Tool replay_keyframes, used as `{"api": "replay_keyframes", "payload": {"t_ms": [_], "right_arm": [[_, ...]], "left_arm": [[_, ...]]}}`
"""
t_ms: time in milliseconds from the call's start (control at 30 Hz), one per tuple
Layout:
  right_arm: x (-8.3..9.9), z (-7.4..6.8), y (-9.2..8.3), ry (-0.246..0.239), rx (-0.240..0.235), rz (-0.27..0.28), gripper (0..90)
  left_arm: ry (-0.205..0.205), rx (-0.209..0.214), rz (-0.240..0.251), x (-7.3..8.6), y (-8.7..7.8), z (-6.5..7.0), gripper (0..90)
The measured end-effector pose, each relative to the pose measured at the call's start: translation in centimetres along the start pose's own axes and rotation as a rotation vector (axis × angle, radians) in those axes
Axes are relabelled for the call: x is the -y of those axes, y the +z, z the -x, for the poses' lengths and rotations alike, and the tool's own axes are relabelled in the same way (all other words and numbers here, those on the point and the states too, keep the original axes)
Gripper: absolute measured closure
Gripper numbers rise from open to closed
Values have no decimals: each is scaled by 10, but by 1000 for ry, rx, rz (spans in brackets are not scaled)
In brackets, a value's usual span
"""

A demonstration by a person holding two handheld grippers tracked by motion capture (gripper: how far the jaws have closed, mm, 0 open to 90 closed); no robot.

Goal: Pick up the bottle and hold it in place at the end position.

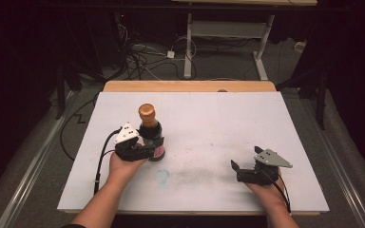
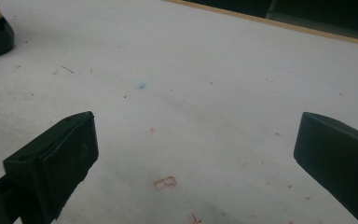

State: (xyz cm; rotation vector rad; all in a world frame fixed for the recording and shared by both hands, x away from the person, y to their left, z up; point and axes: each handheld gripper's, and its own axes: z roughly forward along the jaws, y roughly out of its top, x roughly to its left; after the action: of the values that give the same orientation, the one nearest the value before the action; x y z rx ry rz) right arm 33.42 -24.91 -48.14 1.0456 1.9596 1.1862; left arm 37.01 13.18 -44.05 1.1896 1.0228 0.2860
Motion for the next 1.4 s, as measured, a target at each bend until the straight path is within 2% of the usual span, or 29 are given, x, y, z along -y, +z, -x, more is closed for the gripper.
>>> {"api": "replay_keyframes", "payload": {"t_ms": [167,367,467,733,967,1033,1067,1400], "right_arm": [[0,0,0,3,1,1,3],[0,0,0,5,0,1,3],[0,0,-1,6,-2,2,3],[0,0,-1,4,-1,5,3],[0,0,-1,7,-2,6,3],[0,0,-1,7,-3,6,3],[0,0,-1,6,-3,7,3],[0,0,-1,0,-8,11,3]], "left_arm": [[11,-11,-5,-1,0,1,281],[0,-30,2,-3,5,2,286],[-18,-23,2,-4,7,2,286],[0,-5,1,-5,20,12,287],[20,24,7,-11,43,26,287],[21,26,9,-11,46,28,287],[18,31,9,-12,54,30,287],[19,36,10,-6,93,37,287]]}}
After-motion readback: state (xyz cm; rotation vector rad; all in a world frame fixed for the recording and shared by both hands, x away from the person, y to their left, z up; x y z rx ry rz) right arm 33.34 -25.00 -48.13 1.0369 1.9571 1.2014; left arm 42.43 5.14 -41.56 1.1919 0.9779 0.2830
